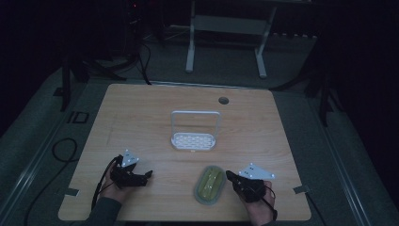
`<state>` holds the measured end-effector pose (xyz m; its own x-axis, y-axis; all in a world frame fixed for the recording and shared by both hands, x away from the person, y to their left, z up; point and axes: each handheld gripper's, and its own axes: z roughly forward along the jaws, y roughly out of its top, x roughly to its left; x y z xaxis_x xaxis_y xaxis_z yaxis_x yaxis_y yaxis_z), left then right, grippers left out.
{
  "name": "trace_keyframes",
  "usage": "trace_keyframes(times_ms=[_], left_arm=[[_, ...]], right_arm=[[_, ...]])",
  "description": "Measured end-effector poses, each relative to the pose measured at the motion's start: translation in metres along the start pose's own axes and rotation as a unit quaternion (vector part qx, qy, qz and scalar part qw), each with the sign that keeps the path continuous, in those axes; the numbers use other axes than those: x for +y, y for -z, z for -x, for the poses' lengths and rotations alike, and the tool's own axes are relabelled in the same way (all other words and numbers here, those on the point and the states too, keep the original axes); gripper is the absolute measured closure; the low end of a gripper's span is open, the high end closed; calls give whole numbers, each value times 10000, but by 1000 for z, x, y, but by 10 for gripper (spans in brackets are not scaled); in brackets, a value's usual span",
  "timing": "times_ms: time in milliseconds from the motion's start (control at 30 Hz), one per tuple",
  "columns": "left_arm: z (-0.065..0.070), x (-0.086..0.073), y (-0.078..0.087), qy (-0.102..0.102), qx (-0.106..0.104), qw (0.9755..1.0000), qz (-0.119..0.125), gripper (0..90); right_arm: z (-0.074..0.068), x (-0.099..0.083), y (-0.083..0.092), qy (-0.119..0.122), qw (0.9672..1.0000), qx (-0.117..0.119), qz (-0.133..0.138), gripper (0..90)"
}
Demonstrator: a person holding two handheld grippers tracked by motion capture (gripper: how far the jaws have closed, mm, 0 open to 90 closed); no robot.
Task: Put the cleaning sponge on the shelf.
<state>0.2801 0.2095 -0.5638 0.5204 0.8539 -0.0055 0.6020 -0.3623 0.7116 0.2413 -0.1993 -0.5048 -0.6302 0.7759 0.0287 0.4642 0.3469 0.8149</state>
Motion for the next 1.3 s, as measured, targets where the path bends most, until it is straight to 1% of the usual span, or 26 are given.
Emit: trace_keyframes(times_ms=[33, 133, 167, 333, 433, 733, 767, 800, 833, 933, 1067, 1300], left_arm=[[0, 0, 0, -1, 0, 10000, 0, 135], [0, 0, 0, 1, 1, 10000, 1, 135], [0, 0, 0, 1, 1, 10000, 1, 135], [0, 0, 0, 1, 2, 10000, 1, 135], [0, 0, 0, -3, 2, 10000, 1, 135], [0, 0, 0, 0, 2, 10000, 1, 135], [0, 0, 0, 0, 2, 10000, 1, 135], [0, 0, 0, 1, 1, 10000, 1, 135], [0, 0, 0, 1, 2, 10000, 1, 135], [0, 0, 0, 1, 2, 10000, 1, 134], [0, 0, 0, 1, 2, 10000, 1, 134], [0, 0, 0, 2, 2, 10000, 1, 135]], right_arm=[[-3, 2, 1, 19, 10000, 80, 42, 900], [-7, 4, 1, 27, 9998, 192, 87, 900], [-7, 4, 1, 27, 9998, 192, 87, 900], [-16, 5, -3, 75, 9994, 327, 38, 900], [-22, 6, -7, 146, 9990, 416, 14, 900], [-41, 13, -12, 274, 9974, 673, 27, 899], [-41, 13, -12, 274, 9974, 673, 27, 899], [-43, 13, -13, 276, 9971, 715, 15, 898], [-47, 13, -17, 339, 9964, 773, -5, 898], [-53, 14, -21, 370, 9957, 849, -77, 898], [-59, 13, -27, 427, 9950, 894, -157, 898], [-65, 7, -33, 506, 9938, 931, -350, 898]])
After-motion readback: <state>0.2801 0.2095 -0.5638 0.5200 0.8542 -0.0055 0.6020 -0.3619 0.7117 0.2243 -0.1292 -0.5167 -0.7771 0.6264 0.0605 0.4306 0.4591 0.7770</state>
